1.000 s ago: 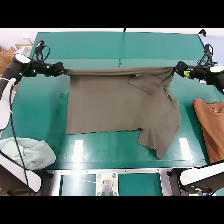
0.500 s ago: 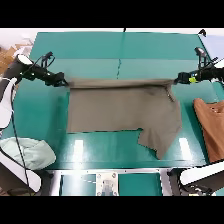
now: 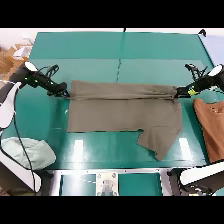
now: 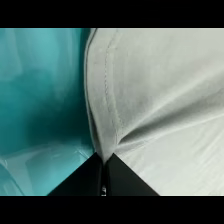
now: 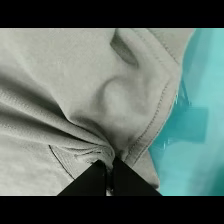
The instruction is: Fold the shirts.
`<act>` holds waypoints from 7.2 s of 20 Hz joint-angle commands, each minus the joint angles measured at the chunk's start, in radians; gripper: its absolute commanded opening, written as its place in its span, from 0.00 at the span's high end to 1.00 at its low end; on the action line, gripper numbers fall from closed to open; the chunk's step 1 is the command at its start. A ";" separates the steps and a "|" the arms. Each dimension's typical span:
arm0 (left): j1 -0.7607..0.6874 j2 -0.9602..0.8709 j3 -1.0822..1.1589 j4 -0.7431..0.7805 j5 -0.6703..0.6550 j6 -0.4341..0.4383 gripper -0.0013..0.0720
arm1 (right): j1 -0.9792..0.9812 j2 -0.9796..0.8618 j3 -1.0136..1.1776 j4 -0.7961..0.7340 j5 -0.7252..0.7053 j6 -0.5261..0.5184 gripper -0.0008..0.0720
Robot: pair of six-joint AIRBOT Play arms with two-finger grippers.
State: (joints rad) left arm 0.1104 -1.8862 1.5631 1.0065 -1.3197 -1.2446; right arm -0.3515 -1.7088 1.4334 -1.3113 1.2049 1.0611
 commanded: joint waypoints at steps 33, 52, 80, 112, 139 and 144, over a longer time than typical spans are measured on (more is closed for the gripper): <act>0.053 0.878 -1.341 -0.695 0.622 0.154 0.25 | -0.534 0.724 -1.180 0.362 -0.026 0.377 0.37; 0.124 0.850 -0.994 -0.123 0.255 -0.068 0.95 | -0.417 0.725 -0.900 0.290 0.174 0.425 0.96; 0.064 0.086 0.069 -0.251 0.241 -0.180 0.02 | -0.141 0.124 -0.161 0.454 -0.023 0.307 0.16; -0.088 0.085 0.220 -0.248 0.053 -0.135 0.58 | -0.296 -0.116 -0.008 0.536 0.319 -0.053 0.05; -0.460 -0.047 0.193 -0.232 0.303 -0.029 0.95 | -0.045 -0.113 0.163 0.499 0.386 0.057 0.96; -0.635 -0.176 0.196 -0.229 0.430 -0.030 0.95 | 0.044 0.005 0.357 0.500 0.534 0.172 0.96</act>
State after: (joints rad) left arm -0.4358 -1.9995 1.7569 0.7731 -0.9741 -1.2778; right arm -0.3523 -1.7596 1.6859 -0.8150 1.6424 1.1549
